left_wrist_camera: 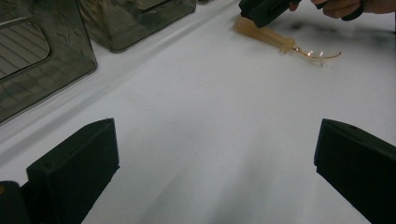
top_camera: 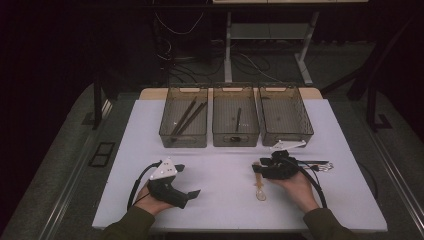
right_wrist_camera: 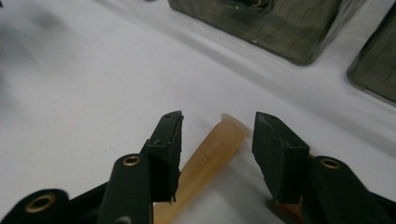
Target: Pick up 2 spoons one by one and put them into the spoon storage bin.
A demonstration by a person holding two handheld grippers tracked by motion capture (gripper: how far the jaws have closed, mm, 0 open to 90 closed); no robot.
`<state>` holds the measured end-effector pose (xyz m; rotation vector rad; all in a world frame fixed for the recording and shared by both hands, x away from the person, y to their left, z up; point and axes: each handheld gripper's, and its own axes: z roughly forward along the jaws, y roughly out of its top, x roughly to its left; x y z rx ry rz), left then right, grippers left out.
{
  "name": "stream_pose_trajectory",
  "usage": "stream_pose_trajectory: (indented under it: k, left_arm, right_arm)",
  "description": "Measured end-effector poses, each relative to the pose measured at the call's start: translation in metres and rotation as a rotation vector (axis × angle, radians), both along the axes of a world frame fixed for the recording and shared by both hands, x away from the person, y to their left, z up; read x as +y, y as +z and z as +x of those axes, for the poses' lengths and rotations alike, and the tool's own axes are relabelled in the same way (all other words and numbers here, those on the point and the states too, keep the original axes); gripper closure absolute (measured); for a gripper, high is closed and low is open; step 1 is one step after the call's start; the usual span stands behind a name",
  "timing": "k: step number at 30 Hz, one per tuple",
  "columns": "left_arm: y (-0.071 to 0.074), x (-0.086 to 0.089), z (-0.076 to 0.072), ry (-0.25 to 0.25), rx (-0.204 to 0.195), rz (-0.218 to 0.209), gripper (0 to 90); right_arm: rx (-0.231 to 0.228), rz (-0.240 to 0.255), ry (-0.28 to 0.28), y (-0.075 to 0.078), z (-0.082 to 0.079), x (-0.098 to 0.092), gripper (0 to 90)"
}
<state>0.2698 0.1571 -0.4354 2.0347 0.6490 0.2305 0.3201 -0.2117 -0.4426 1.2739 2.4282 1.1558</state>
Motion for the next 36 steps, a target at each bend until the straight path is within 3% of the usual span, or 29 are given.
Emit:
stream_pose_trajectory:
  k: [6, 14, 19, 29, 36]
  left_arm:
    - [0.000, -0.001, 0.000, -0.004, -0.001, 0.004, 0.0]
    - [0.000, -0.001, 0.000, -0.006, 0.002, 0.010, 0.0]
    - [0.000, -0.001, 0.000, -0.005, 0.004, 0.012, 0.0]
    - [-0.001, -0.001, 0.000, -0.010, 0.006, 0.007, 0.0]
    - [-0.001, 0.001, 0.001, -0.008, 0.009, -0.005, 0.0]
  right_arm:
    - [-0.014, -0.082, -0.022, -0.007, -0.001, 0.010, 53.7]
    - [-0.050, -0.121, -0.002, -0.007, -0.005, 0.016, 61.9]
    - [-0.060, -0.126, -0.005, -0.007, -0.005, 0.017, 73.1]
    - [-0.049, -0.127, 0.015, -0.004, -0.005, 0.016, 73.8]
    - [-0.059, -0.085, 0.018, 0.006, -0.005, 0.012, 74.1]
